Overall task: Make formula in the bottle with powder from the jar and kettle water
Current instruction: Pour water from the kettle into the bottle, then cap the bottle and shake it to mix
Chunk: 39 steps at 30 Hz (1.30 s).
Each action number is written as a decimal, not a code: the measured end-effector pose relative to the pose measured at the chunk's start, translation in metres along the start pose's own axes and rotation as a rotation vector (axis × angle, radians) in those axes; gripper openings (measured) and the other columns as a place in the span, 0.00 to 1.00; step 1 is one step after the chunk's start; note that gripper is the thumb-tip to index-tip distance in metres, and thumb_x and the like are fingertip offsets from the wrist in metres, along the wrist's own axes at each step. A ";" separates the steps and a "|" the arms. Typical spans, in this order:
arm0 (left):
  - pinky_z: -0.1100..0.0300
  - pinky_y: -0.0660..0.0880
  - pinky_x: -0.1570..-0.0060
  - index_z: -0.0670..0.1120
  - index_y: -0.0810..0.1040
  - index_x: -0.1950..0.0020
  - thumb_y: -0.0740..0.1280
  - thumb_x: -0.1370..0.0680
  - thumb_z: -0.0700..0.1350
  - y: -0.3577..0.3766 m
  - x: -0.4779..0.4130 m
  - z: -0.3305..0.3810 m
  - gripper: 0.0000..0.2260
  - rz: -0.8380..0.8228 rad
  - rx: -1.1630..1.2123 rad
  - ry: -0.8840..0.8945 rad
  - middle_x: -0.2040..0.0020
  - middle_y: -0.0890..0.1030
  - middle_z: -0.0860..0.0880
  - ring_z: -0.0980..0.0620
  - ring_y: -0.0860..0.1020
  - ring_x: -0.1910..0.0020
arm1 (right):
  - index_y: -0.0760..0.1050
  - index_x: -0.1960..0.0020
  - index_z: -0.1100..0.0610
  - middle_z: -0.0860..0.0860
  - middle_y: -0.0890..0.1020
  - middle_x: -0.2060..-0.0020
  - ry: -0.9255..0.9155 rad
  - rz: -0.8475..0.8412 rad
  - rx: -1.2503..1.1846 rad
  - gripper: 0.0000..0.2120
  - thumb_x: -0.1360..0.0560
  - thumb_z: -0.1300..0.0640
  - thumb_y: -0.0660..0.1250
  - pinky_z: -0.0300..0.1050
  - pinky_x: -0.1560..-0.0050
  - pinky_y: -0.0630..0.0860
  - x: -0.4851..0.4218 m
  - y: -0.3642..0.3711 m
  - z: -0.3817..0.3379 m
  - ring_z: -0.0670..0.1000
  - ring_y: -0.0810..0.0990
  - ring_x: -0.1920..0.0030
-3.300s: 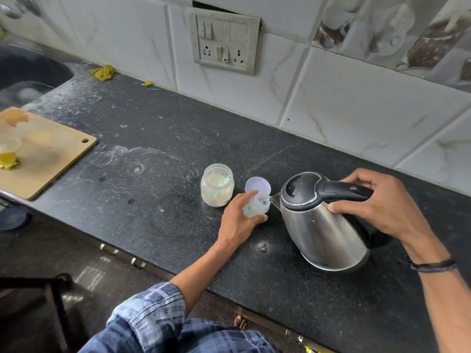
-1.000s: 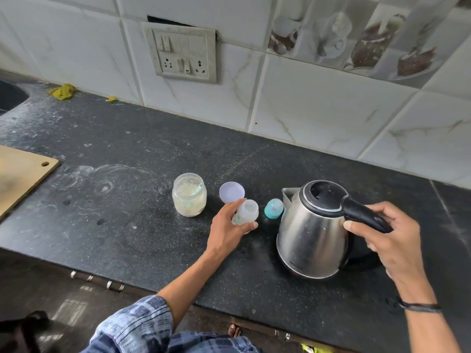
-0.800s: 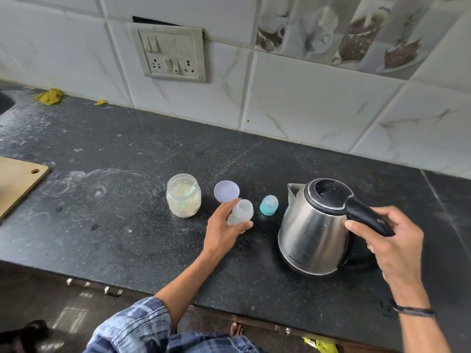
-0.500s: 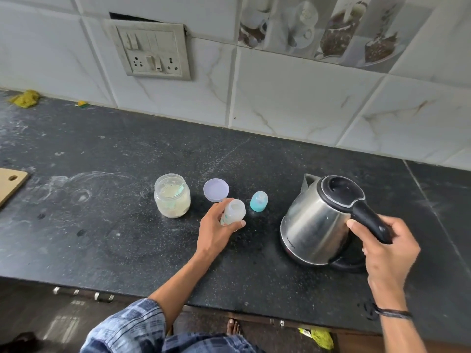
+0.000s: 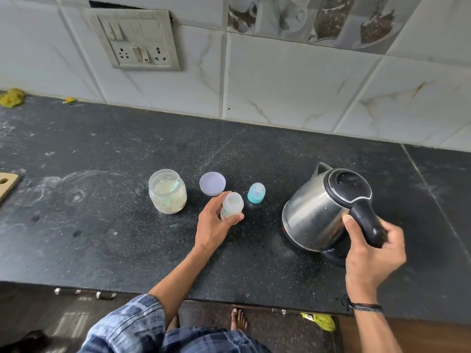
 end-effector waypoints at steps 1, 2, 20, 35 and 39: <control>0.75 0.69 0.44 0.81 0.73 0.46 0.76 0.38 0.58 0.000 0.000 0.000 0.26 -0.001 -0.001 0.003 0.42 0.79 0.72 0.68 0.77 0.40 | 0.79 0.50 0.44 0.40 0.82 0.56 0.003 0.020 0.008 0.16 0.32 0.50 0.83 0.30 0.55 0.75 0.002 0.001 0.001 0.36 0.80 0.58; 0.76 0.69 0.44 0.80 0.74 0.45 0.76 0.38 0.59 -0.001 0.000 -0.001 0.26 -0.002 -0.003 0.003 0.42 0.79 0.73 0.68 0.77 0.40 | 0.79 0.49 0.48 0.40 0.81 0.57 0.009 0.039 0.018 0.17 0.32 0.51 0.84 0.29 0.56 0.74 0.004 0.002 0.003 0.35 0.79 0.59; 0.75 0.68 0.43 0.81 0.70 0.41 0.77 0.32 0.60 0.000 -0.005 -0.014 0.26 -0.064 -0.074 0.018 0.39 0.76 0.75 0.71 0.74 0.37 | 0.79 0.45 0.60 0.56 0.78 0.49 -0.707 0.059 0.329 0.12 0.23 0.55 0.77 0.45 0.35 0.66 0.057 0.025 -0.079 0.53 0.75 0.42; 0.52 0.73 0.32 0.73 0.67 0.32 0.72 0.29 0.68 0.004 -0.004 -0.022 0.27 -0.102 -0.168 0.020 0.37 0.74 0.73 0.63 0.74 0.34 | 0.72 0.23 0.53 0.55 0.73 0.28 -0.082 -1.036 0.727 0.27 0.21 0.62 0.72 0.52 0.32 0.72 0.065 0.237 0.046 0.60 0.77 0.31; 0.51 0.74 0.32 0.77 0.67 0.35 0.73 0.28 0.66 0.003 -0.005 -0.023 0.25 -0.097 -0.173 0.022 0.37 0.76 0.71 0.65 0.75 0.36 | 0.76 0.27 0.53 0.57 0.79 0.36 -0.090 -1.025 0.779 0.23 0.21 0.60 0.71 0.52 0.39 0.74 0.064 0.242 0.051 0.62 0.79 0.37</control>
Point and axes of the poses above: each hand's wrist, its own x-axis away from the middle knuckle, its own y-axis out of the palm, z = x × y, the point moved 8 cm from there along -x, towards the middle knuckle
